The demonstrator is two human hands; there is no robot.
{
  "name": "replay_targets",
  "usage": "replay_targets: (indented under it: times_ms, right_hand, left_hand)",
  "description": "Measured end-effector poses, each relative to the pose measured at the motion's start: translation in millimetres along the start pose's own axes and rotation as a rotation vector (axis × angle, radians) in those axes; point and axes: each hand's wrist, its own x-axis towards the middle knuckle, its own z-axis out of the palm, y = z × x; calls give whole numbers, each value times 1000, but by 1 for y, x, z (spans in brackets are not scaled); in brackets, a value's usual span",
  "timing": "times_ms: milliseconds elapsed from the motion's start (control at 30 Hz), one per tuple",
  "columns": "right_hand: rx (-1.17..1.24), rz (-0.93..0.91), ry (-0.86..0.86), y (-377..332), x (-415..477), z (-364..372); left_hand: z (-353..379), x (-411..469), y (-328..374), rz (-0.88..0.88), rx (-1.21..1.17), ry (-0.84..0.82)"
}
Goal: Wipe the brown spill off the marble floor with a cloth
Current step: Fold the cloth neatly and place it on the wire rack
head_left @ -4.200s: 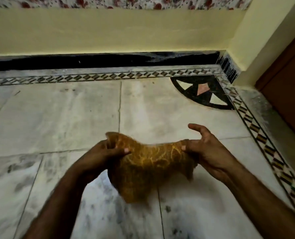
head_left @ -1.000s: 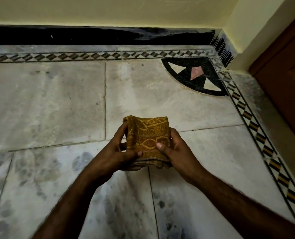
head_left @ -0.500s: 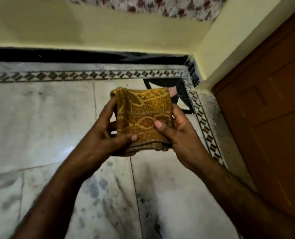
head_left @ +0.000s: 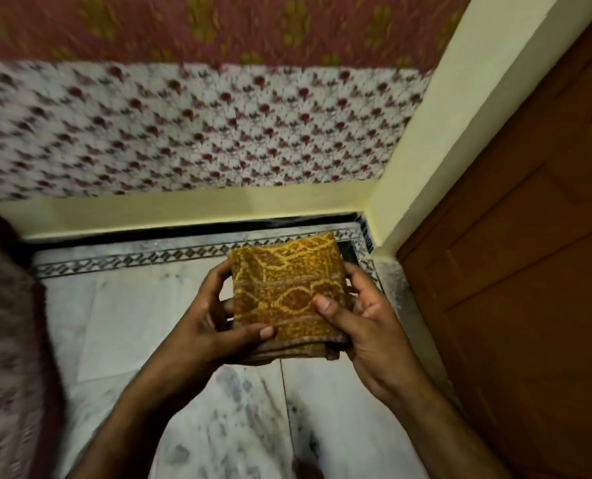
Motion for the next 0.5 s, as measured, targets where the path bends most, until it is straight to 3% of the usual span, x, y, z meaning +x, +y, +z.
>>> replay_targets:
  times_ms: [233, 500]
  right_hand:
    - [107, -16, -46, -108, -92, 23]
    - [128, -69, -62, -119, -177, 49]
  left_hand:
    - [60, -103, 91, 117, -13, 8]
    - [72, -191, 94, 147, -114, -52]
